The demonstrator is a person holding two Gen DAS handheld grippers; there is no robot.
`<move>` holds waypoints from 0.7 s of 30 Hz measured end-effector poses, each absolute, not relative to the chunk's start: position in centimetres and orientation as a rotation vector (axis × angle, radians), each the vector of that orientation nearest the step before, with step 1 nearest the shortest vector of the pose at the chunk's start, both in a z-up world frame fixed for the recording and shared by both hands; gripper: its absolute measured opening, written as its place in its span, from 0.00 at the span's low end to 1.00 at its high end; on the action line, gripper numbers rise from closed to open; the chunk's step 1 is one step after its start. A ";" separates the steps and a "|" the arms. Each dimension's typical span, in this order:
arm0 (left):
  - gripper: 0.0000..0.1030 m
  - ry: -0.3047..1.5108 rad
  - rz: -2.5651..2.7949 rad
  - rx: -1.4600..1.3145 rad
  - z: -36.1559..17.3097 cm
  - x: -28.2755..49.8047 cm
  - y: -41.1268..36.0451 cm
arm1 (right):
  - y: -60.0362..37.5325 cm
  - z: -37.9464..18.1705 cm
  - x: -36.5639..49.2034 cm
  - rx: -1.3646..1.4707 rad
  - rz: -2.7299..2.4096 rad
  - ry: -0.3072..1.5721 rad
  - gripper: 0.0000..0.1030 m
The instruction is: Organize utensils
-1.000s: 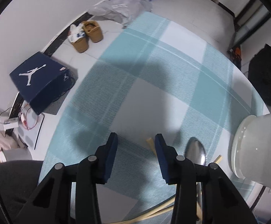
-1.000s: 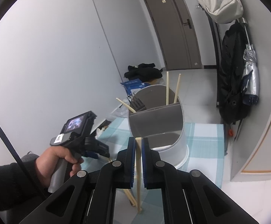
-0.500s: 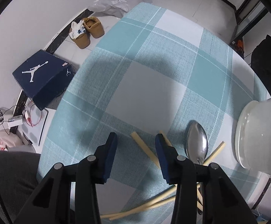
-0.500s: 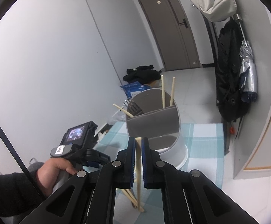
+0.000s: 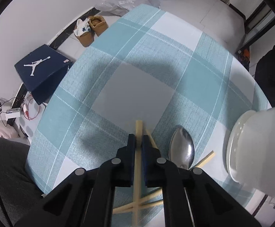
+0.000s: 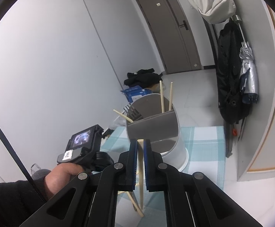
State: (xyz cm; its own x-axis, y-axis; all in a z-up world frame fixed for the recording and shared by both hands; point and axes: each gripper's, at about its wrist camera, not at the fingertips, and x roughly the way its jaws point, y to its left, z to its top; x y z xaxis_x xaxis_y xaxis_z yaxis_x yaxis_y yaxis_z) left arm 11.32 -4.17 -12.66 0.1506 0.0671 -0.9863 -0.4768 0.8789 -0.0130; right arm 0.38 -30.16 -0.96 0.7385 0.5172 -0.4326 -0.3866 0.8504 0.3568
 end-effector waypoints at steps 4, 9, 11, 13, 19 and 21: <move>0.03 1.338 0.388 -0.379 -12.5 11.3 -3.7 | -30.5 -0.8 0.3 0.264 0.491 0.541 0.06; 0.03 1.231 0.328 -0.436 -10.7 10.4 -2.8 | -30.3 -0.9 0.6 0.258 0.480 0.542 0.06; 0.03 1.153 0.295 -0.441 -9.4 9.7 -2.8 | -30.1 -1.0 0.6 0.255 0.479 0.544 0.06; 0.03 1.058 0.250 -0.436 -7.6 8.6 -2.6 | -29.9 -1.1 0.6 0.247 0.480 0.543 0.06; 0.03 0.888 0.145 -0.403 -3.5 6.1 -2.7 | -28.8 -1.6 0.8 0.217 0.454 0.566 0.06; 0.03 0.839 0.114 -0.394 -2.5 5.3 -2.7 | -28.6 -1.6 0.7 0.220 0.447 0.564 0.06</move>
State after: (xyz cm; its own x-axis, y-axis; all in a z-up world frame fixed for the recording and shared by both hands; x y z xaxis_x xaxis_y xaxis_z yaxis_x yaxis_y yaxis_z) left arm 5.31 -2.72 -2.51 0.6666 -0.0556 -0.7434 -0.2518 0.9218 -0.2947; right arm 0.74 -28.59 -1.56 0.7530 0.4652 -0.4654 -0.3471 0.8817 0.3196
